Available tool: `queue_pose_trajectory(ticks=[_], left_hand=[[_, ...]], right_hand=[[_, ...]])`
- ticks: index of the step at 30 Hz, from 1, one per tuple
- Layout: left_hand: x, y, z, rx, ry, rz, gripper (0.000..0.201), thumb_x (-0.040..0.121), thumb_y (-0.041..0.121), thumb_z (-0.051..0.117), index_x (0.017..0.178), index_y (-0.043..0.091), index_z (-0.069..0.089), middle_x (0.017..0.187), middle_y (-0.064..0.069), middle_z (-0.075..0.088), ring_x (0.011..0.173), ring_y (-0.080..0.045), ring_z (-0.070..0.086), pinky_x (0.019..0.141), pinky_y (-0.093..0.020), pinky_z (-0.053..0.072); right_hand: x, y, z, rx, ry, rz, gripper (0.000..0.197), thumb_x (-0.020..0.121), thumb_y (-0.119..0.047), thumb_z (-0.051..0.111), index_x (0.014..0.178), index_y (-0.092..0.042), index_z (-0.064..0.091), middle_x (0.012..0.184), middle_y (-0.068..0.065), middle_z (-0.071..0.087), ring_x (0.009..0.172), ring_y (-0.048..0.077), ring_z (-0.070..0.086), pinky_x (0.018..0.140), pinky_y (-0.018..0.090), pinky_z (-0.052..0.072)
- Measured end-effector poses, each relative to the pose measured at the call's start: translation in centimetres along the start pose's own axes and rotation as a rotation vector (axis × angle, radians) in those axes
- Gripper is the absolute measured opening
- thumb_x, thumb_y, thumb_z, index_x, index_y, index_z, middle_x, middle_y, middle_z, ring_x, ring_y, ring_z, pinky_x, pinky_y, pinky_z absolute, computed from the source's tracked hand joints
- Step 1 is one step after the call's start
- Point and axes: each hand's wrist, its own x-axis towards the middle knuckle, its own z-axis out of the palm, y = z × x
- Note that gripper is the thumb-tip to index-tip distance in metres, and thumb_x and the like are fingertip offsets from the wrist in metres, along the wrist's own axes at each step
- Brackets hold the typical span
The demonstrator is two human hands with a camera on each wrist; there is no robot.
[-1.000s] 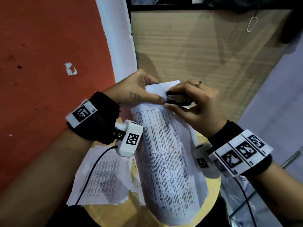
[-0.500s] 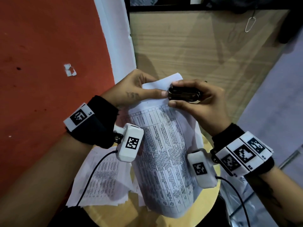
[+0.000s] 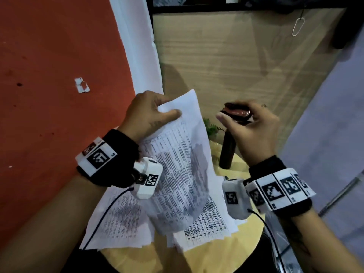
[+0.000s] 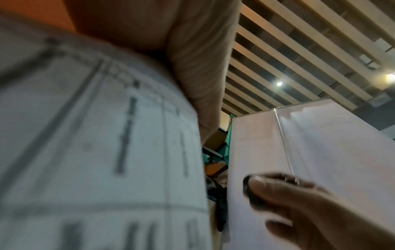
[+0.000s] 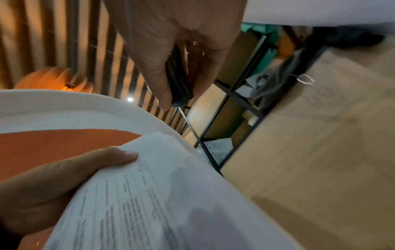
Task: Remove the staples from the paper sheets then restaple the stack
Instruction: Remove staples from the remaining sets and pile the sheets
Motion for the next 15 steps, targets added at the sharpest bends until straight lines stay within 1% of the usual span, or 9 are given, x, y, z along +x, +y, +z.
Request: queue_pose_trajectory(ticks=[2, 4, 5, 7, 9, 11, 12, 13, 15], left_hand=[[0.0, -0.3, -0.4, 0.019, -0.03, -0.009, 0.037, 0.067, 0.052, 0.067, 0.082, 0.018, 0.074, 0.078, -0.01, 0.074, 0.072, -0.013, 0.066, 0.073, -0.046, 0.055], [0.1, -0.5, -0.7, 0.052, -0.06, -0.01, 0.034, 0.067, 0.055, 0.068, 0.09, 0.031, 0.073, 0.084, -0.004, 0.075, 0.083, -0.02, 0.071, 0.078, -0.049, 0.054], [0.1, -0.5, -0.8, 0.076, -0.067, -0.012, 0.033, 0.067, 0.058, 0.067, 0.091, 0.036, 0.071, 0.084, -0.002, 0.075, 0.086, -0.022, 0.071, 0.078, -0.048, 0.054], [0.2, -0.9, -0.9, 0.129, -0.077, -0.002, 0.029, 0.065, 0.063, 0.064, 0.084, 0.042, 0.07, 0.078, -0.001, 0.074, 0.08, -0.021, 0.07, 0.074, -0.043, 0.054], [0.2, -1.4, -0.8, 0.178, -0.068, 0.015, 0.027, 0.063, 0.068, 0.061, 0.077, 0.046, 0.067, 0.075, -0.003, 0.072, 0.074, -0.018, 0.068, 0.072, -0.038, 0.053], [0.3, -1.8, -0.7, 0.207, -0.05, 0.017, 0.031, 0.062, 0.071, 0.06, 0.081, 0.047, 0.063, 0.079, -0.009, 0.072, 0.08, -0.022, 0.069, 0.076, -0.041, 0.053], [0.3, -2.0, -0.6, 0.213, -0.045, 0.022, 0.03, 0.062, 0.071, 0.06, 0.081, 0.047, 0.063, 0.074, -0.01, 0.071, 0.077, -0.023, 0.068, 0.074, -0.041, 0.052], [0.2, -2.1, -0.4, 0.208, -0.041, 0.029, 0.028, 0.062, 0.071, 0.061, 0.074, 0.046, 0.064, 0.064, -0.009, 0.065, 0.067, -0.021, 0.064, 0.067, -0.038, 0.05], [0.0, -2.0, 0.0, 0.197, -0.035, 0.057, 0.022, 0.064, 0.067, 0.063, 0.06, 0.045, 0.062, 0.05, -0.006, 0.046, 0.051, -0.011, 0.045, 0.057, -0.03, 0.036]], right_hand=[[-1.0, 1.9, 0.5, 0.117, -0.067, 0.23, 0.022, 0.067, -0.015, 0.083, 0.084, -0.014, 0.071, 0.078, 0.0, 0.07, 0.071, 0.007, 0.065, 0.071, 0.022, 0.051], [-2.2, 4.3, 0.9, 0.124, -0.147, 0.476, 0.026, 0.063, -0.018, 0.085, 0.084, -0.013, 0.071, 0.076, 0.003, 0.07, 0.067, 0.011, 0.064, 0.063, 0.027, 0.05], [-2.7, 5.3, 1.0, 0.1, -0.186, 0.584, 0.028, 0.062, -0.02, 0.086, 0.084, -0.013, 0.07, 0.075, 0.005, 0.07, 0.065, 0.014, 0.064, 0.06, 0.028, 0.049], [-3.3, 6.5, 1.1, 0.092, -0.217, 0.739, 0.029, 0.061, -0.017, 0.086, 0.082, -0.013, 0.067, 0.075, 0.009, 0.067, 0.067, 0.021, 0.063, 0.055, 0.027, 0.048], [-3.3, 6.4, 1.0, 0.131, -0.216, 0.773, 0.029, 0.062, -0.013, 0.085, 0.083, -0.015, 0.066, 0.076, 0.007, 0.066, 0.068, 0.021, 0.064, 0.054, 0.026, 0.047], [-2.8, 5.1, 1.0, 0.262, -0.245, 0.76, 0.03, 0.067, -0.006, 0.081, 0.093, -0.011, 0.065, 0.076, 0.003, 0.065, 0.064, 0.013, 0.064, 0.052, 0.02, 0.048], [-2.7, 4.3, 1.0, 0.355, -0.289, 0.764, 0.032, 0.069, -0.002, 0.078, 0.098, -0.009, 0.064, 0.077, 0.002, 0.066, 0.062, 0.009, 0.065, 0.051, 0.017, 0.049], [-2.6, 3.7, 1.1, 0.452, -0.342, 0.774, 0.035, 0.069, 0.001, 0.076, 0.101, -0.008, 0.063, 0.081, 0.001, 0.066, 0.062, 0.006, 0.066, 0.051, 0.015, 0.049], [-2.4, 2.9, 1.3, 0.606, -0.439, 0.799, 0.043, 0.062, 0.002, 0.077, 0.101, -0.009, 0.063, 0.093, -0.003, 0.068, 0.066, 0.005, 0.066, 0.051, 0.014, 0.048]])
